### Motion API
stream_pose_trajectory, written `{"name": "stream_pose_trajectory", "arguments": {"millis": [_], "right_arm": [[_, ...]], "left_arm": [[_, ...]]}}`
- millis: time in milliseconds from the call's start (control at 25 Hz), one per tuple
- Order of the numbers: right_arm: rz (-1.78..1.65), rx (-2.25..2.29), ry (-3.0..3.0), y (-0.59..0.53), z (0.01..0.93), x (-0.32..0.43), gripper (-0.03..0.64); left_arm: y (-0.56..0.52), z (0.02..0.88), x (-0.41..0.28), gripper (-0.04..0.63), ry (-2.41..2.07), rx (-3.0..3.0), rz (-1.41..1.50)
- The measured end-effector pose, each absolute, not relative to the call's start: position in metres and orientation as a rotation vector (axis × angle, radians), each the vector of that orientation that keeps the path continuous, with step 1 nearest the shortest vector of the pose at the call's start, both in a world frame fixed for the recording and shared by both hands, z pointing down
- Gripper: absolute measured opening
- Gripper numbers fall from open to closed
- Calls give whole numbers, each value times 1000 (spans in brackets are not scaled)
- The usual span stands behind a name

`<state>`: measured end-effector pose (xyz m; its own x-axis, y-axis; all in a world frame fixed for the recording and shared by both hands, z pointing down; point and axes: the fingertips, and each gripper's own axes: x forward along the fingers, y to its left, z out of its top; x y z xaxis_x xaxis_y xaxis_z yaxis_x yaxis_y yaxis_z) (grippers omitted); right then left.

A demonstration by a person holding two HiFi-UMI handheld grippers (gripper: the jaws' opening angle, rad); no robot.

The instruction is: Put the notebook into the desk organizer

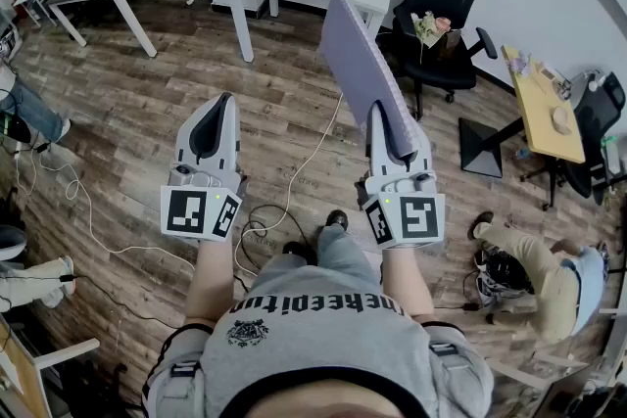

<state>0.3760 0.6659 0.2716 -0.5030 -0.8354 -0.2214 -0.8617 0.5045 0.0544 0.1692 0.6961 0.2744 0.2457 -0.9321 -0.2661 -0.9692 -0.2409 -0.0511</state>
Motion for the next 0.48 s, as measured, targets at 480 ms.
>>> {"name": "stream_pose_trajectory", "arguments": {"millis": [480], "right_arm": [[191,-1470,2561,668,274,379,31]], "left_arm": [[696,276,177,4,1759,-2350,249]]}}
